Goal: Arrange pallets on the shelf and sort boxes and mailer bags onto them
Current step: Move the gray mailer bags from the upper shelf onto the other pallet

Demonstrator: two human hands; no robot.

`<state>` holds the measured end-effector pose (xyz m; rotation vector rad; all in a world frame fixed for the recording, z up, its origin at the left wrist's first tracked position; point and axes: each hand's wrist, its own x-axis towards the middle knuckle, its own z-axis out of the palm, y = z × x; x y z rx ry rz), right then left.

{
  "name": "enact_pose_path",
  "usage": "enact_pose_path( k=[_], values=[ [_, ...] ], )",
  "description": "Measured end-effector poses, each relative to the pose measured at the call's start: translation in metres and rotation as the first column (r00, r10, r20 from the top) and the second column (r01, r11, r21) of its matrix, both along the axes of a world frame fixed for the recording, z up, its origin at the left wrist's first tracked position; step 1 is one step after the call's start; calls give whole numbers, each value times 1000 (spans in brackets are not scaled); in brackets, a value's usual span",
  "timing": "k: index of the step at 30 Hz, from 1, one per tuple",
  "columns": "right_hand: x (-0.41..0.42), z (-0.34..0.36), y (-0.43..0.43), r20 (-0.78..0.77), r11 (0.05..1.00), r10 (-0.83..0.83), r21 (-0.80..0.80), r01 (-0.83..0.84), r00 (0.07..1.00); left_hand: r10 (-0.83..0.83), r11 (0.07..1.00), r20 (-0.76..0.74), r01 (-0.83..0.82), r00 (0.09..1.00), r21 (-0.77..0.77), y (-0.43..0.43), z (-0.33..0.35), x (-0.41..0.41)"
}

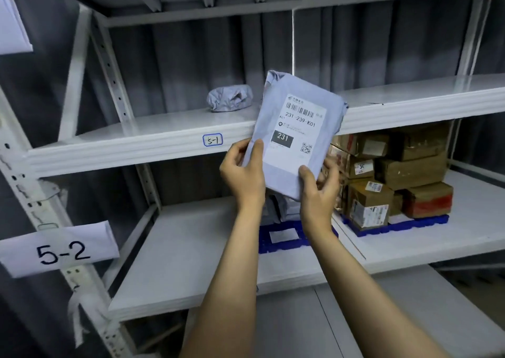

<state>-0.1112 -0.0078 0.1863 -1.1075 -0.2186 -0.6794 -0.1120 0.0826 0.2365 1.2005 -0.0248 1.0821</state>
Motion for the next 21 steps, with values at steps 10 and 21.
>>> enact_pose_path(
  k=[10, 21],
  values=[
    [-11, -91, 9, -177, 984, 9, -173, -40, 984, -10, 986, -222, -28, 975, -167, 5, -97, -18],
    [7, -135, 17, -414, 919, 39, -343, -195, 910, 104, 957, -477, -218, 873, -191, 24, -172, -5]
  ],
)
